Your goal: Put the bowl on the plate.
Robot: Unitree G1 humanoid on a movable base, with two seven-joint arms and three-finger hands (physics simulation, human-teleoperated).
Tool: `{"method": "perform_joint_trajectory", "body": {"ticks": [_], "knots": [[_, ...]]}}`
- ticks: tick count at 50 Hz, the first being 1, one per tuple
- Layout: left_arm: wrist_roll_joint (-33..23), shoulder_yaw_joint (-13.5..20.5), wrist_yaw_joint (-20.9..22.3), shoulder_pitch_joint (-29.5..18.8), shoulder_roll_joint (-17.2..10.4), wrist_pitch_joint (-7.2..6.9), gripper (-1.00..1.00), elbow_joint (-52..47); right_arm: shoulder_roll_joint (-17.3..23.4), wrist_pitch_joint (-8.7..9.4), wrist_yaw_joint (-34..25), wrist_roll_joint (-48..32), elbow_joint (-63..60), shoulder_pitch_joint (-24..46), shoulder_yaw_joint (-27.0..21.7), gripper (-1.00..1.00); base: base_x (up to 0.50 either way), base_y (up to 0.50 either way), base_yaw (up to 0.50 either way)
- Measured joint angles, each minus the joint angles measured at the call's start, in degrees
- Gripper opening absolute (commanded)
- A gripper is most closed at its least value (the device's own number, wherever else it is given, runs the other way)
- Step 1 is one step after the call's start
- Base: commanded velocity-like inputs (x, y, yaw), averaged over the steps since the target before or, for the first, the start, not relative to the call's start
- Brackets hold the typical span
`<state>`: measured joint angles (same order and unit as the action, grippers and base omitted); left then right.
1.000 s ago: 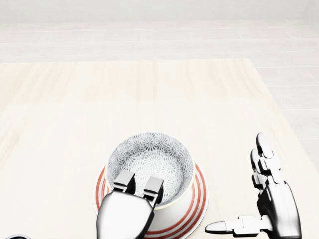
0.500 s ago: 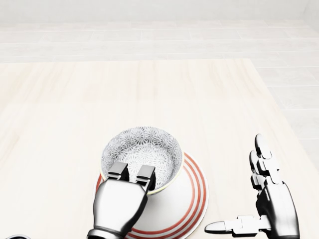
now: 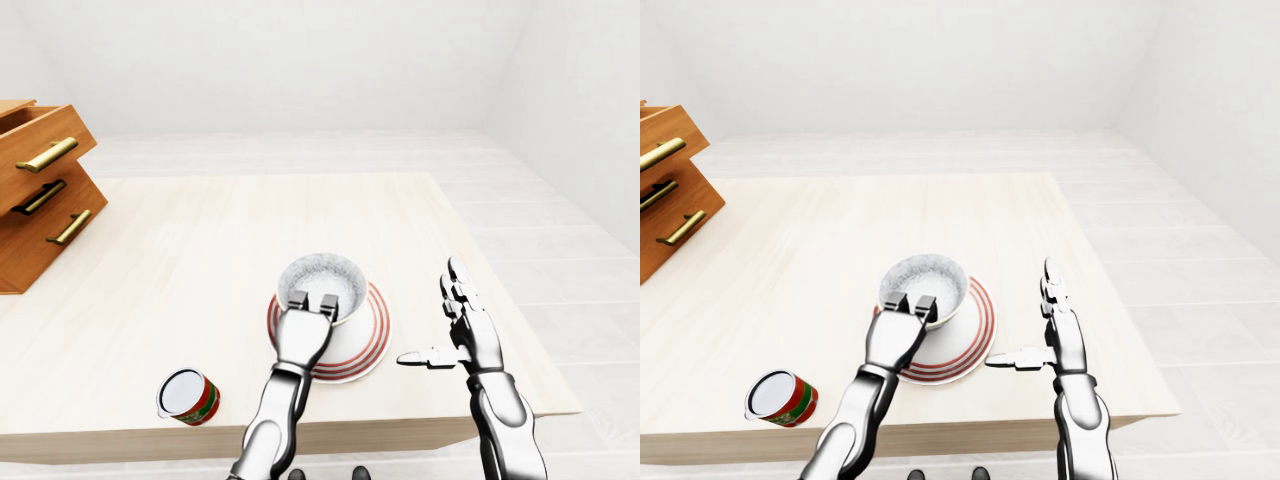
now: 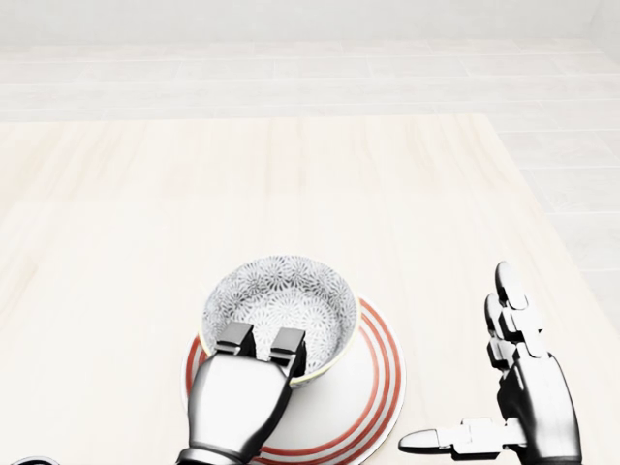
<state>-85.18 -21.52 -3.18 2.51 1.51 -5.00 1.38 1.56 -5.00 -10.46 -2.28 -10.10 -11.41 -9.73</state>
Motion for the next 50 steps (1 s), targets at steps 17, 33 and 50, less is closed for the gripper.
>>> {"method": "perform_joint_trajectory", "body": {"ticks": [17, 33, 50], "knots": [[0.12, -0.96, -0.67, 0.31, 0.18, 0.0, -1.0, 0.86, 0.0, 0.0, -0.11, 0.12, -0.22, -0.2, -0.18, 1.0, 0.0, 0.0, 0.0], [0.48, -1.04, -1.47, -0.21, 0.37, 0.0, -1.0, 2.49, -0.03, 0.0, -0.11, 0.02, -0.79, -0.18, -0.37, 1.0, 0.0, 0.0, 0.0], [0.68, -1.27, -3.33, -0.75, 0.81, 0.0, -1.0, 5.45, 0.04, 0.0, 0.03, -0.01, 0.04, 0.16, -0.37, 1.0, 0.0, 0.0, 0.0]]}}
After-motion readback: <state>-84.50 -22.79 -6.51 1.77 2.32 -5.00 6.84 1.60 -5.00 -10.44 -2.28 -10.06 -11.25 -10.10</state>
